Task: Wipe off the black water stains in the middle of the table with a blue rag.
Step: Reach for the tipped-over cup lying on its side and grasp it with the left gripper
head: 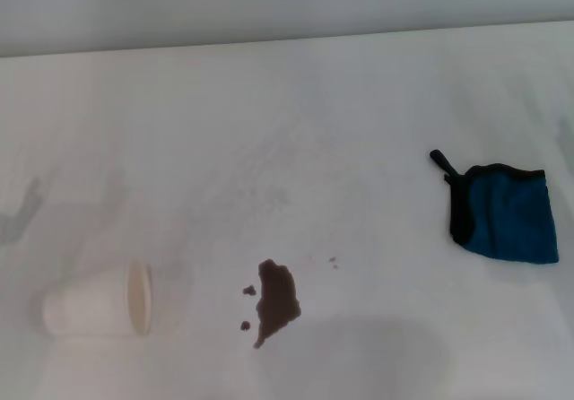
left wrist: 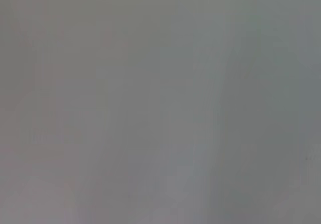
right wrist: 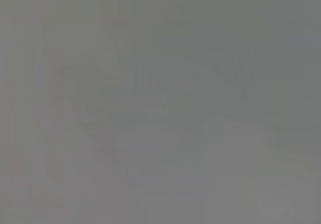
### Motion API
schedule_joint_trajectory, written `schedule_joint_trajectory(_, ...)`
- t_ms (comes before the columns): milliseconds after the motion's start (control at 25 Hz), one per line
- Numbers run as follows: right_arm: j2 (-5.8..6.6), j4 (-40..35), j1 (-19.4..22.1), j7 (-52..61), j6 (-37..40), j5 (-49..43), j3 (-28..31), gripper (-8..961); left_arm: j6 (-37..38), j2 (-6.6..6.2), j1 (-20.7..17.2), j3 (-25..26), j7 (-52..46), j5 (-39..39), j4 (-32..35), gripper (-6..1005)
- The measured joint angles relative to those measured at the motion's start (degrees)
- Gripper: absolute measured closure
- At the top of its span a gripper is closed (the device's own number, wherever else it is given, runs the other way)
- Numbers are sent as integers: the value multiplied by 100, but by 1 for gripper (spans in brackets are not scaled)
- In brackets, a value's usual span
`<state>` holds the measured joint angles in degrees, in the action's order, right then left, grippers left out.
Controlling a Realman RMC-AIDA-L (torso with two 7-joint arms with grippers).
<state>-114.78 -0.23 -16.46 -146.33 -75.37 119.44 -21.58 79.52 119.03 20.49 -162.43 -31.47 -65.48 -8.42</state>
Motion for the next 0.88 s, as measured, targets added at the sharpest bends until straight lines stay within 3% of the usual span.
schedule_joint_trajectory(880,-9,14,-36,-14,53,1,-27,283,-150,-22,158,-46,-79,125,3,120)
